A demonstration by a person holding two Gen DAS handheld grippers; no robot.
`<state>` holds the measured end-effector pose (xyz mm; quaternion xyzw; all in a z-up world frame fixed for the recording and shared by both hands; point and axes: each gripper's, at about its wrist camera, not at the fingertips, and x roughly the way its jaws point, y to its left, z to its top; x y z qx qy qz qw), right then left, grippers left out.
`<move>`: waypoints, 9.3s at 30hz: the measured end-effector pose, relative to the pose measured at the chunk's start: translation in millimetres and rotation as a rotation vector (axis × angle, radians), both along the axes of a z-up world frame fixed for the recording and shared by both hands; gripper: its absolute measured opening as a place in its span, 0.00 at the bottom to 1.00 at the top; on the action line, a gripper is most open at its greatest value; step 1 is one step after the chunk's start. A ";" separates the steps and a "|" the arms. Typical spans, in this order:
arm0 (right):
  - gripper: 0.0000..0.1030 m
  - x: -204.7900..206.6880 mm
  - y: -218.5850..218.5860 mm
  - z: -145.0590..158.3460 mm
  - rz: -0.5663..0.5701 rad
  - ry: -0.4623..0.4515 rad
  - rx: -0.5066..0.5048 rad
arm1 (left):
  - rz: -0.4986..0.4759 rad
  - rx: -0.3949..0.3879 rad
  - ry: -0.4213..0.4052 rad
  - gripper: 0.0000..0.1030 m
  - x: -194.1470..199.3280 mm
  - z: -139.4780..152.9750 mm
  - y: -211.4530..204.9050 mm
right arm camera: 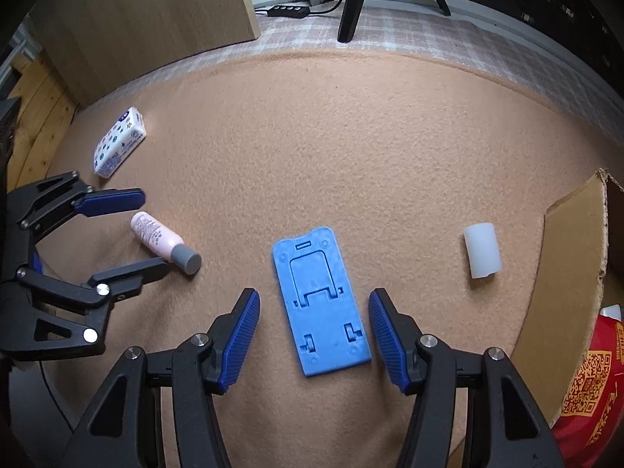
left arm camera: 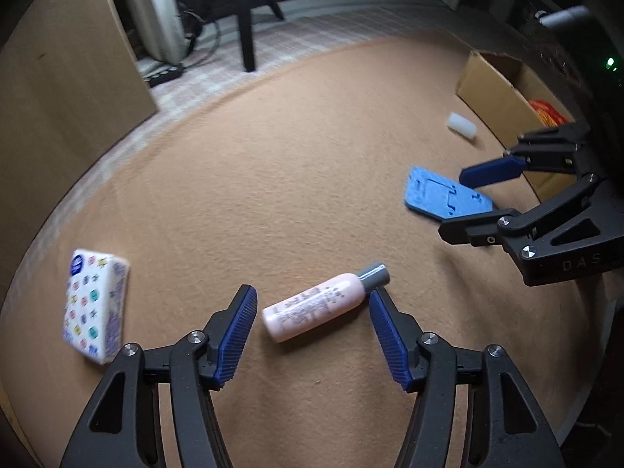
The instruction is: Organize objects
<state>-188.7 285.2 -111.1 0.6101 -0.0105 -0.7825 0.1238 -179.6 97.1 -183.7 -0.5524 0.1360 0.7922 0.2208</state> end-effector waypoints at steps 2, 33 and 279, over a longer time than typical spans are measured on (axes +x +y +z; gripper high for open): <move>0.53 1.1 -0.2 -0.3 0.006 0.002 0.007 | -0.016 -0.009 -0.018 0.62 -0.3 -4.4 2.9; 0.32 50.6 -12.1 14.9 0.071 0.129 0.084 | 0.182 0.117 -0.017 0.21 48.1 2.6 -3.6; 0.53 249.3 134.8 96.1 -0.516 0.287 -0.101 | 0.193 0.191 0.058 0.67 -39.6 1.0 165.4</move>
